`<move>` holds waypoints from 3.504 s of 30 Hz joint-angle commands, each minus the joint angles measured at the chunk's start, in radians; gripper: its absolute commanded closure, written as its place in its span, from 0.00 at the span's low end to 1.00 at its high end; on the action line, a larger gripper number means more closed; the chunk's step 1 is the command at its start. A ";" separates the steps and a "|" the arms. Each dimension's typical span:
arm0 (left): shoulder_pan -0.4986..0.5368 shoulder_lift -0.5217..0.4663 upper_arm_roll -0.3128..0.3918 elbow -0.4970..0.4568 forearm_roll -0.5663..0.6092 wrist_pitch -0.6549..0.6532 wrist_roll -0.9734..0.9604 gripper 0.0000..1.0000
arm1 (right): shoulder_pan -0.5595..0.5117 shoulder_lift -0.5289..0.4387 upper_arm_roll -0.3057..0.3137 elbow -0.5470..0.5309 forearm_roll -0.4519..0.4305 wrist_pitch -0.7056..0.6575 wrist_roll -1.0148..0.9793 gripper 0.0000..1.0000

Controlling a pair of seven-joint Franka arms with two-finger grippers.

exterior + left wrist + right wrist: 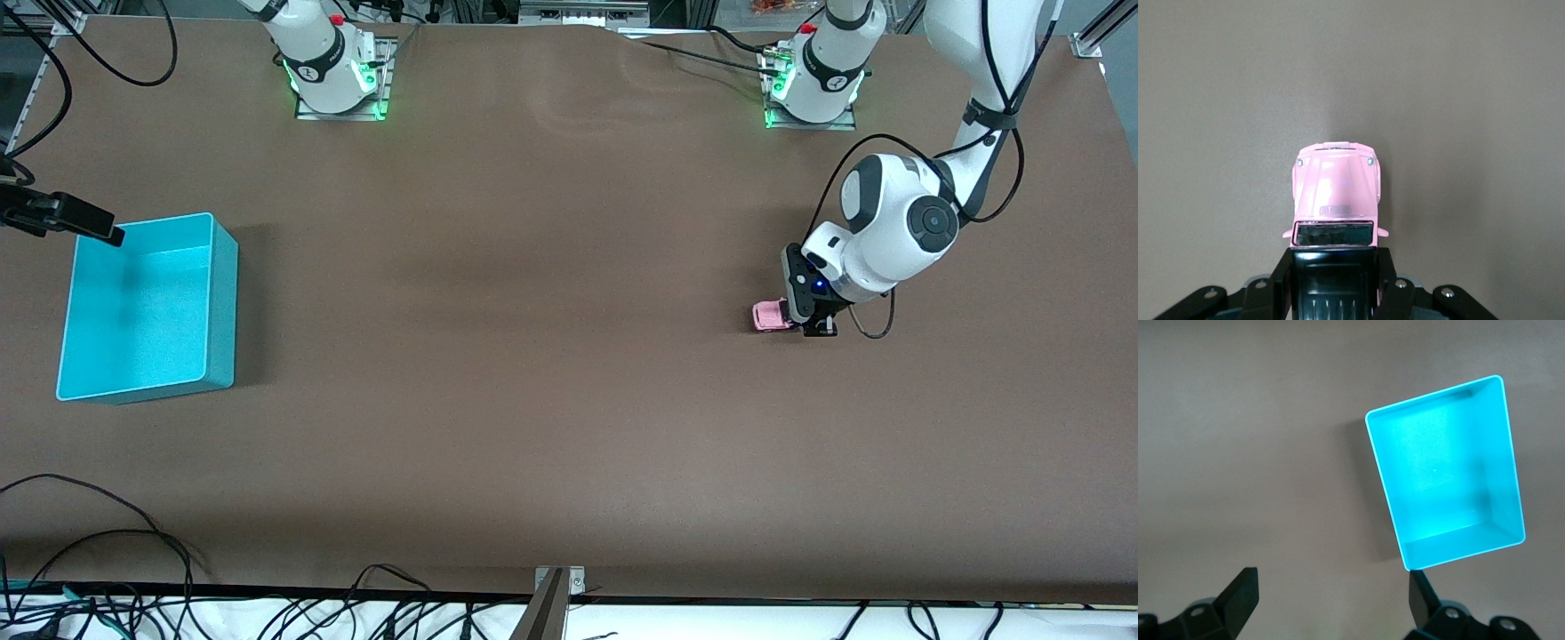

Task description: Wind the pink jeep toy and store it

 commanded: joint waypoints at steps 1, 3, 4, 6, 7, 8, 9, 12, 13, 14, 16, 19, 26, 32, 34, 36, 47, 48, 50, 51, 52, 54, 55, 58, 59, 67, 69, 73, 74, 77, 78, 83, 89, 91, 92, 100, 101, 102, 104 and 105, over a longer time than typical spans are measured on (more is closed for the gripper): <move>0.010 -0.003 0.007 0.009 -0.026 -0.018 0.017 1.00 | -0.003 -0.007 -0.013 0.015 0.013 -0.023 -0.004 0.00; 0.012 0.003 0.008 0.008 -0.026 -0.018 0.018 1.00 | -0.005 -0.008 -0.014 0.015 0.013 -0.023 -0.004 0.00; 0.012 0.008 0.008 0.009 -0.026 -0.018 0.018 1.00 | -0.004 -0.008 -0.014 0.015 0.013 -0.023 -0.004 0.00; 0.012 0.022 0.010 0.009 -0.027 -0.015 0.017 1.00 | -0.003 -0.007 -0.013 0.015 0.013 -0.023 -0.003 0.00; 0.011 0.031 0.010 0.009 -0.027 -0.012 0.017 1.00 | -0.003 -0.007 -0.011 0.015 0.013 -0.023 -0.001 0.00; 0.010 0.040 0.013 0.009 -0.027 -0.008 0.017 1.00 | -0.003 -0.007 -0.011 0.015 0.013 -0.023 -0.003 0.00; 0.009 0.069 0.030 0.009 -0.026 -0.004 0.018 1.00 | -0.003 -0.005 -0.010 0.015 0.015 -0.022 -0.003 0.00; 0.006 0.077 0.038 0.009 -0.026 -0.002 0.018 1.00 | -0.003 -0.005 -0.009 0.015 0.015 -0.022 -0.003 0.00; 0.004 0.079 0.039 0.009 -0.026 -0.002 0.018 1.00 | -0.003 -0.005 -0.009 0.015 0.013 -0.022 -0.004 0.00; 0.004 0.080 0.039 0.009 -0.026 -0.002 0.020 1.00 | -0.003 -0.005 -0.008 0.015 0.013 -0.022 -0.007 0.00; 0.000 0.083 0.041 0.009 -0.020 -0.002 0.023 1.00 | -0.003 -0.002 -0.008 0.015 0.013 -0.022 -0.009 0.00; 0.000 0.094 0.041 0.010 0.025 -0.002 0.023 1.00 | -0.003 -0.002 -0.008 0.015 0.013 -0.020 -0.009 0.00; 0.000 0.112 0.041 0.018 0.055 0.018 0.023 1.00 | -0.002 -0.002 -0.006 0.017 0.013 -0.017 -0.009 0.00; 0.001 0.115 0.042 0.018 0.094 0.019 0.023 1.00 | 0.000 -0.005 0.001 0.017 0.005 -0.022 -0.007 0.00; 0.003 0.115 0.054 0.018 0.098 0.019 0.023 1.00 | 0.004 -0.007 0.012 0.015 -0.004 -0.022 -0.003 0.00; 0.003 0.117 0.070 0.016 0.100 0.019 0.024 1.00 | 0.006 -0.007 0.021 0.015 -0.005 -0.022 0.000 0.00; 0.014 0.122 0.110 0.016 0.100 0.019 0.104 1.00 | 0.004 -0.013 0.021 0.017 -0.005 -0.023 0.007 0.00; 0.014 0.122 0.113 0.016 0.100 0.019 0.104 1.00 | 0.004 -0.013 0.023 0.015 -0.002 -0.023 0.008 0.00; 0.015 0.122 0.125 0.016 0.101 0.019 0.113 1.00 | 0.004 -0.011 0.023 0.017 0.002 -0.023 0.004 0.00; 0.014 0.123 0.130 0.016 0.101 0.019 0.127 1.00 | 0.004 -0.011 0.021 0.015 0.005 -0.025 0.002 0.00; 0.015 0.123 0.131 0.016 0.098 0.019 0.142 1.00 | 0.004 -0.011 0.021 0.017 0.010 -0.023 0.005 0.00; 0.018 0.126 0.143 0.016 0.095 0.019 0.161 1.00 | 0.004 -0.013 0.018 0.015 0.031 -0.023 0.013 0.00; 0.021 0.128 0.148 0.016 0.097 0.019 0.162 1.00 | 0.004 -0.011 0.017 0.015 0.042 -0.023 0.014 0.00; 0.033 0.128 0.157 0.016 0.098 0.019 0.188 1.00 | 0.004 -0.011 0.017 0.015 0.045 -0.023 0.013 0.00; 0.037 0.128 0.163 0.016 0.098 0.019 0.201 1.00 | 0.004 -0.011 0.018 0.015 0.041 -0.023 0.013 0.00; 0.058 0.129 0.209 0.018 0.091 0.019 0.302 1.00 | 0.003 -0.013 0.010 0.015 0.031 -0.023 0.010 0.00; 0.060 0.129 0.225 0.018 0.091 0.019 0.322 1.00 | 0.004 -0.013 0.009 0.015 0.028 -0.023 0.005 0.00; 0.073 0.129 0.240 0.018 0.091 0.019 0.362 1.00 | 0.004 -0.013 0.010 0.015 0.007 -0.025 0.002 0.00; 0.076 0.129 0.245 0.016 0.091 0.019 0.368 1.00 | 0.003 -0.013 0.010 0.015 0.007 -0.025 0.002 0.00; 0.083 0.129 0.260 0.018 0.091 0.019 0.388 1.00 | 0.004 -0.013 0.010 0.015 0.007 -0.025 0.002 0.00; 0.087 0.129 0.268 0.016 0.094 0.019 0.394 1.00 | 0.004 -0.013 0.012 0.014 0.007 -0.025 0.002 0.00; 0.099 0.129 0.297 0.018 0.094 0.019 0.444 1.00 | 0.004 -0.014 0.015 0.014 0.007 -0.025 0.002 0.00; 0.103 0.128 0.337 0.019 0.095 0.019 0.489 1.00 | 0.004 -0.017 0.015 0.015 0.008 -0.025 -0.007 0.00; 0.103 0.128 0.340 0.019 0.095 0.019 0.492 1.00 | 0.003 -0.017 0.012 0.014 0.010 -0.025 -0.009 0.00; 0.103 0.128 0.340 0.019 0.092 0.019 0.492 1.00 | 0.003 -0.017 0.012 0.014 0.010 -0.025 -0.009 0.00; 0.099 0.123 0.338 0.045 0.062 0.018 0.469 0.44 | 0.003 -0.017 0.009 0.014 0.010 -0.025 -0.010 0.00; 0.099 0.122 0.338 0.047 0.054 0.018 0.469 0.29 | 0.003 -0.017 0.009 0.014 0.012 -0.025 -0.010 0.00; 0.099 0.120 0.337 0.048 0.049 0.018 0.472 0.21 | 0.003 -0.017 0.009 0.014 0.012 -0.025 -0.012 0.00; 0.098 0.117 0.335 0.059 0.046 0.008 0.474 0.00 | 0.003 -0.017 0.009 0.014 0.012 -0.026 -0.012 0.00; 0.096 0.117 0.334 0.062 0.046 0.007 0.474 0.00 | 0.003 -0.017 0.009 0.014 0.012 -0.026 -0.012 0.00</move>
